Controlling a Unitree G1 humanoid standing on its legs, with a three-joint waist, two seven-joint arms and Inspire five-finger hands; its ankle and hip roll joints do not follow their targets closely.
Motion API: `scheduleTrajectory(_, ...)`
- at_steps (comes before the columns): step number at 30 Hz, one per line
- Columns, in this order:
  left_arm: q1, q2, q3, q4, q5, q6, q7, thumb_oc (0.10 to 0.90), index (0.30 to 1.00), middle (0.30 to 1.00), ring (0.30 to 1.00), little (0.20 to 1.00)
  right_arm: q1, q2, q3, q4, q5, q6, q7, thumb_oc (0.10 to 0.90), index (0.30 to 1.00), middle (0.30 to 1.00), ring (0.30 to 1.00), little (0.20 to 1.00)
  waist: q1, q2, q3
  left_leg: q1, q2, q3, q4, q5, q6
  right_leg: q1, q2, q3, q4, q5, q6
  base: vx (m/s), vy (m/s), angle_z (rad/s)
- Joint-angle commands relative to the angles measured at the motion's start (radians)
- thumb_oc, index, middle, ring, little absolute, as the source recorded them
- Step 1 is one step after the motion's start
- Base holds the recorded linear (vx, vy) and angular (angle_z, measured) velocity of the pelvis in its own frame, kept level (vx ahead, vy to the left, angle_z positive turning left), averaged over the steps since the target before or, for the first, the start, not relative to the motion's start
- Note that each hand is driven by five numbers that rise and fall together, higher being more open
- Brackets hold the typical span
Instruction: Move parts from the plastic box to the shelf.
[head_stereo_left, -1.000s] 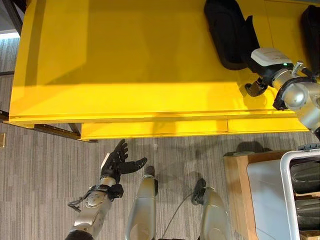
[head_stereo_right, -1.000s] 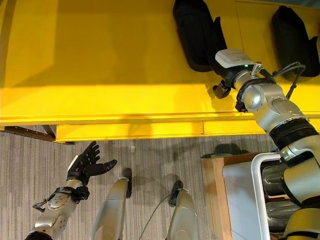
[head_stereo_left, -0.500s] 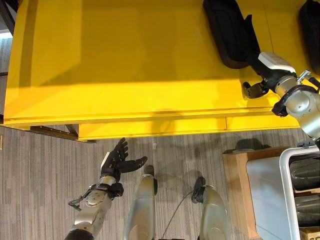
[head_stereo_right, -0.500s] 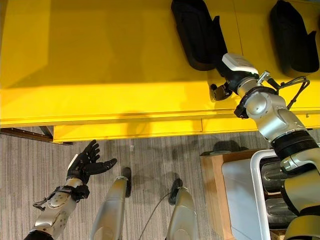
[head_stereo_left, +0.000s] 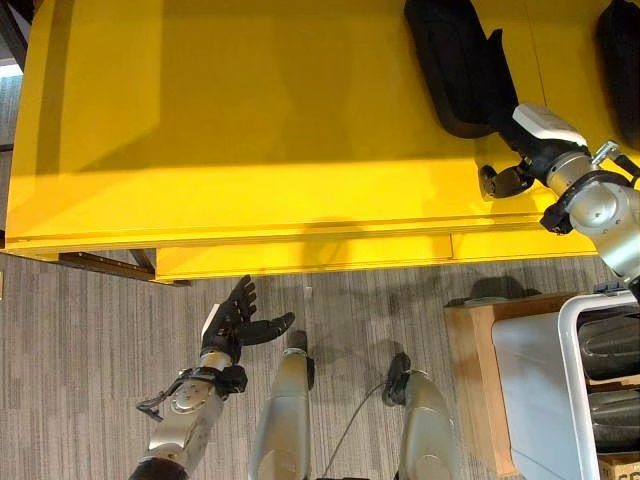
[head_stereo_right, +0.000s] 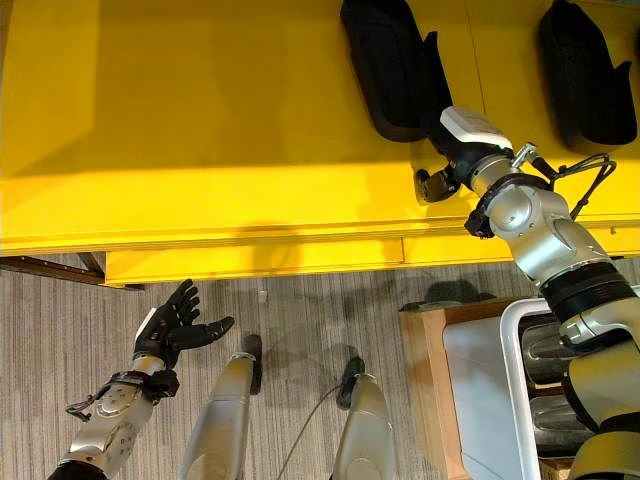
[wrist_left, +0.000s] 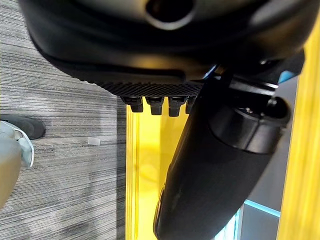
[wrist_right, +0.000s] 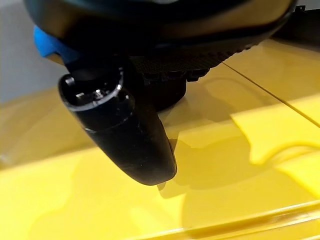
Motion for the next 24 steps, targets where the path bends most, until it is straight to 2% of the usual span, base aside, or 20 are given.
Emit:
scheduleTrajectory(1, 0.020, 0.022, 0.029, -0.099, -0.007, -0.085, 0.011, 0.900, 1.000, 1.000, 1.000, 1.000, -0.009, -0.051, -0.021, -0.060, 0.049, -0.038, -0.011, 0.900, 1.000, 1.000, 1.000, 1.000, 0.016, -0.025, -0.065, 0.051, 0.058, -0.079, 0.010, -0.084, -0.038, -0.011, 0.017, 0.036, 0.005, 0.032, -0.014, 0.00, 0.000, 0.00)
scheduleTrajectory(24, 0.020, 0.022, 0.046, -0.098, 0.001, -0.079, 0.010, 0.900, 1.000, 1.000, 1.000, 1.000, 0.027, -0.090, -0.022, -0.198, 0.082, -0.054, 0.031, 0.900, 1.000, 1.000, 1.000, 1.000, 0.021, -0.047, -0.071, 0.055, 0.064, -0.086, 0.011, -0.088, -0.039, 0.004, 0.021, 0.025, -0.001, 0.033, -0.012, 0.00, 0.000, 0.00)
